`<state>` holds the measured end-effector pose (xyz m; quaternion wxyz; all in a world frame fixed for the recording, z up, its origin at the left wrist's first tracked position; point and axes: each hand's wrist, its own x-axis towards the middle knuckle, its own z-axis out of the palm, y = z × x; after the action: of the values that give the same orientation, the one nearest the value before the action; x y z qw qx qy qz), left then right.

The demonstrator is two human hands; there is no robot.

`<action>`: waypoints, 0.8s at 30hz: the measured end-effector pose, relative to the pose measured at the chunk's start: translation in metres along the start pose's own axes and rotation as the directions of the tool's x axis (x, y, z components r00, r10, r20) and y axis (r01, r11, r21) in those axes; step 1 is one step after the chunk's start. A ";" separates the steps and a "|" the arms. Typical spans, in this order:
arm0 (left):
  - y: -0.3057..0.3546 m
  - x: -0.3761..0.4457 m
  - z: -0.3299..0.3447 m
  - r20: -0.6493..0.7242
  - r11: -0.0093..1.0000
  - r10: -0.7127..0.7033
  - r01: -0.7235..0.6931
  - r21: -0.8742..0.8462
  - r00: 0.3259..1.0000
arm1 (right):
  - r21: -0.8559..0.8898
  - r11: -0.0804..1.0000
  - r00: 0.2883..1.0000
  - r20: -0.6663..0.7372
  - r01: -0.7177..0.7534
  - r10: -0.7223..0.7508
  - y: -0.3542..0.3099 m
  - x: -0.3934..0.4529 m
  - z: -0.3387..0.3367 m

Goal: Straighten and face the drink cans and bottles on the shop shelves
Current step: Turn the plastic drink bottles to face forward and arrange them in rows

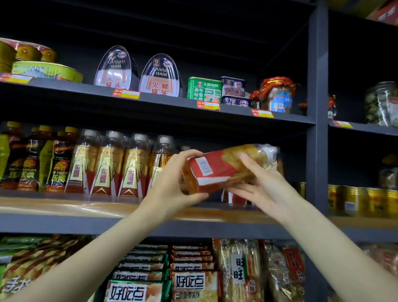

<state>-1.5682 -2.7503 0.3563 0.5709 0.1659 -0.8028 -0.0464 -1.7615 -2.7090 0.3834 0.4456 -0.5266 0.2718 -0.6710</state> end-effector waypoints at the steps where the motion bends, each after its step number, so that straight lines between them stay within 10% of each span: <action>1: -0.001 -0.001 0.001 0.012 0.996 0.052 -0.053 0.073 0.999 | 0.034 0.999 1.000 0.000 -0.023 0.023 0.001 0.001 -0.001; 9: -0.014 0.003 0.002 0.161 0.999 -0.036 0.032 0.029 0.986 | -0.149 0.967 0.975 -0.053 0.206 -0.216 0.000 0.002 -0.004; 12: -0.021 0.003 -0.002 0.153 0.993 -0.112 0.103 0.064 0.982 | -0.623 0.644 0.871 0.134 0.444 -0.472 -0.003 -0.002 -0.005; 18: -0.029 0.010 -0.007 0.143 0.984 -0.174 0.179 -0.017 0.974 | -0.731 0.337 0.750 0.352 0.594 -0.560 -0.002 -0.004 -0.007; 21: -0.024 0.014 -0.005 0.138 0.984 -0.175 0.177 -0.005 0.975 | -0.715 0.356 0.750 0.351 0.601 -0.561 -0.004 -0.002 -0.004; 24: -0.010 0.014 -0.001 0.222 0.958 -0.244 0.271 -0.099 0.944 | -0.556 0.636 0.824 0.179 0.535 -0.537 -0.011 0.003 0.000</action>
<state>-1.5689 -2.7640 0.3672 0.4826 0.2267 -0.8246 -0.1890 -1.7653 -2.7063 0.3937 0.0423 -0.6926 0.2962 -0.6564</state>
